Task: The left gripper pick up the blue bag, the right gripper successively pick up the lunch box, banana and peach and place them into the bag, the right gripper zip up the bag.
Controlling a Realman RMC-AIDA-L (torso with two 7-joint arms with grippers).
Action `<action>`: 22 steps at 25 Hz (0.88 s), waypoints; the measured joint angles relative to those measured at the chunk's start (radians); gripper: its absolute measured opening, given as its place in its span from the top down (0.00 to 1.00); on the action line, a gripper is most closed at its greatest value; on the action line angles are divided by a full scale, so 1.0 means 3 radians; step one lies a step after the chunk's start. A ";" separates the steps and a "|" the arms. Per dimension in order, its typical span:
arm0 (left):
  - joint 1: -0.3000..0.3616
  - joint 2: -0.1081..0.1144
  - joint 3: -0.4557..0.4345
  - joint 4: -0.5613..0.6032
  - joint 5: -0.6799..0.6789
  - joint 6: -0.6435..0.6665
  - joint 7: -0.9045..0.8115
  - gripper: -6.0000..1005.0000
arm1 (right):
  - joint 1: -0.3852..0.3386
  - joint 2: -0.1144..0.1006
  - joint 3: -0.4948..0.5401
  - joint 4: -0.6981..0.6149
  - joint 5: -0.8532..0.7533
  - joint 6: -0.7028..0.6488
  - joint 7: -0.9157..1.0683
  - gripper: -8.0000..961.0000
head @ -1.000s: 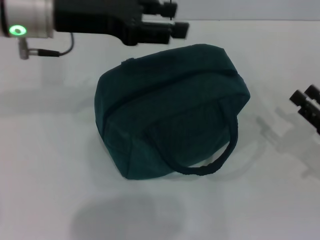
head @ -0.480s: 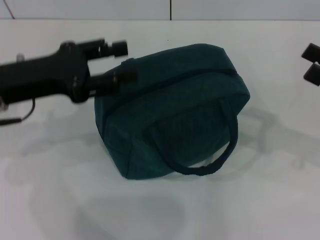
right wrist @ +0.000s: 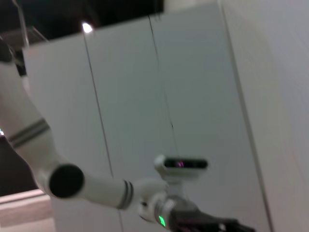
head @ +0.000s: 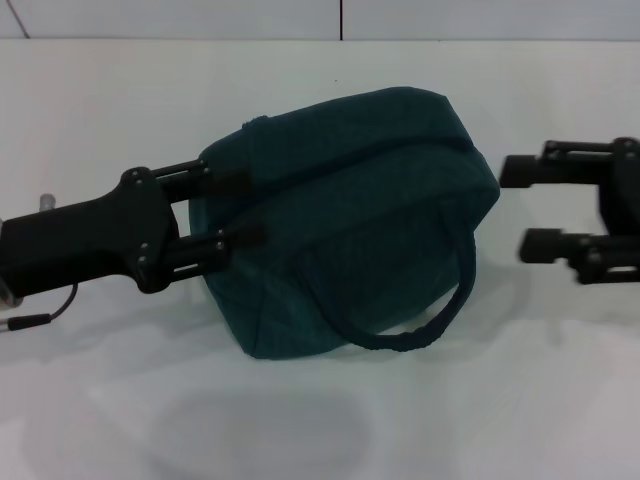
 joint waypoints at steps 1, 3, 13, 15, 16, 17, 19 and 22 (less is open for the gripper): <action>0.0002 0.0008 0.0000 -0.0008 0.0001 0.0006 0.0007 0.36 | 0.0008 0.0052 0.0085 -0.0004 -0.0126 0.0033 0.0002 0.30; 0.0012 0.0027 0.0000 -0.0009 0.0001 0.0026 0.0010 0.36 | 0.0020 0.0192 0.0307 -0.0034 -0.0438 0.0138 -0.0001 0.30; 0.0162 0.0123 -0.0005 -0.0014 -0.0030 0.0076 0.0014 0.36 | 0.0026 0.0416 0.0685 -0.0213 -0.0913 0.0208 0.0009 0.30; 0.0164 0.0128 -0.0005 -0.0015 -0.0030 0.0079 0.0017 0.36 | 0.0026 0.0419 0.0687 -0.0214 -0.0914 0.0207 0.0010 0.30; 0.0163 0.0128 -0.0005 -0.0015 -0.0030 0.0079 0.0019 0.36 | 0.0026 0.0420 0.0687 -0.0214 -0.0914 0.0207 0.0010 0.30; 0.0161 0.0128 -0.0005 -0.0016 -0.0028 0.0080 0.0021 0.36 | 0.0027 0.0420 0.0688 -0.0215 -0.0914 0.0209 0.0010 0.30; 0.0153 0.0127 -0.0005 -0.0017 -0.0021 0.0080 0.0021 0.36 | 0.0027 0.0421 0.0689 -0.0216 -0.0915 0.0213 0.0011 0.30; 0.0145 0.0118 -0.0005 -0.0017 -0.0014 0.0079 0.0027 0.36 | 0.0028 0.0422 0.0690 -0.0216 -0.0914 0.0218 0.0011 0.30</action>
